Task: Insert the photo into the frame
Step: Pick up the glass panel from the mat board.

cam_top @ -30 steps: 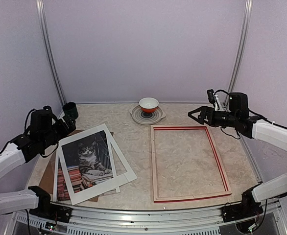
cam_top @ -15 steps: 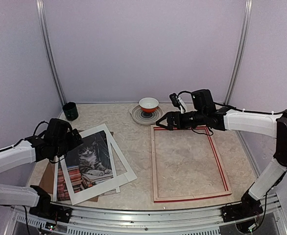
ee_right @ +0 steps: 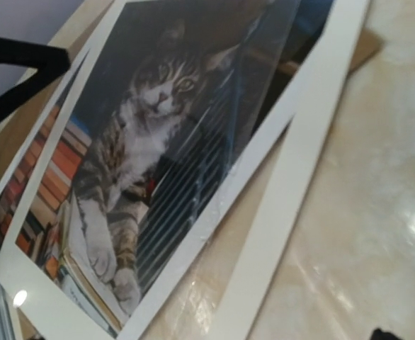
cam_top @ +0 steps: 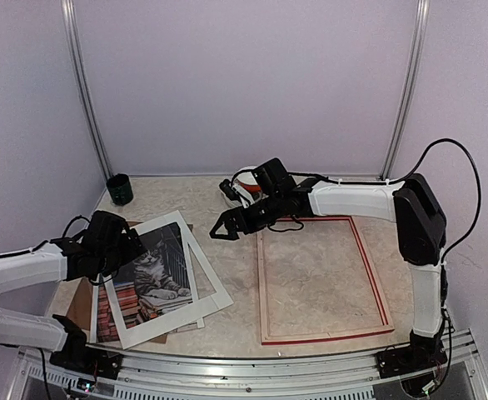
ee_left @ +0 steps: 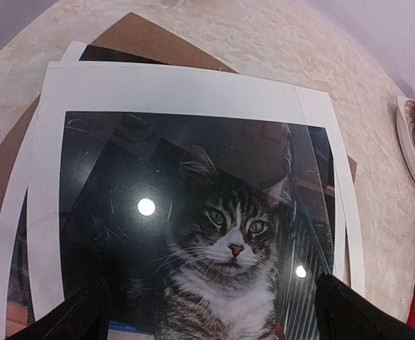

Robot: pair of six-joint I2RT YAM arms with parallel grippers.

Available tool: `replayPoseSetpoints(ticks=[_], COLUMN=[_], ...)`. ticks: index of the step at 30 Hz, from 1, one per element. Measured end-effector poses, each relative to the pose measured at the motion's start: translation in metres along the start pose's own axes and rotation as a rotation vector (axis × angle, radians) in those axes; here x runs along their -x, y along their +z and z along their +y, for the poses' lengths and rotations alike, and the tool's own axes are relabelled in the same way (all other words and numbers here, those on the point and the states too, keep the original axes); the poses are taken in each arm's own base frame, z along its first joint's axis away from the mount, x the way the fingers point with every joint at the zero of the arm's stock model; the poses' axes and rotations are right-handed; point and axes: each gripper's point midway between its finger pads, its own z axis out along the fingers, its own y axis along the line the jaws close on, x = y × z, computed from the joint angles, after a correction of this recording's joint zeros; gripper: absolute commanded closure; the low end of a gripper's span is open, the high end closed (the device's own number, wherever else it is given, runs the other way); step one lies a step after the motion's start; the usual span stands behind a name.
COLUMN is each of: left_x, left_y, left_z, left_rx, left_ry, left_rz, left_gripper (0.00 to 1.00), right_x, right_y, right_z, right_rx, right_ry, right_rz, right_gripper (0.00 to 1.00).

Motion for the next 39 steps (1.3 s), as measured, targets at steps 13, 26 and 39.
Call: replayPoseSetpoints(ticks=[13, 26, 39], left_x=[-0.026, -0.046, -0.054], left_y=[0.018, 0.028, 0.031], left_z=[0.003, 0.002, -0.009], left_rx=[0.021, -0.018, -0.062], left_ry=[0.017, 0.01, -0.002], left_rz=[0.056, 0.097, 0.107], left_gripper=[0.01, 0.01, 0.01], right_x=[-0.027, -0.059, -0.08], right_y=[0.054, 0.085, 0.106], right_z=[0.029, 0.044, 0.033], right_rx=[0.088, 0.109, 0.11], right_ry=[-0.044, -0.041, 0.003], right_rz=[0.141, 0.232, 0.278], right_gripper=[0.01, 0.01, 0.01])
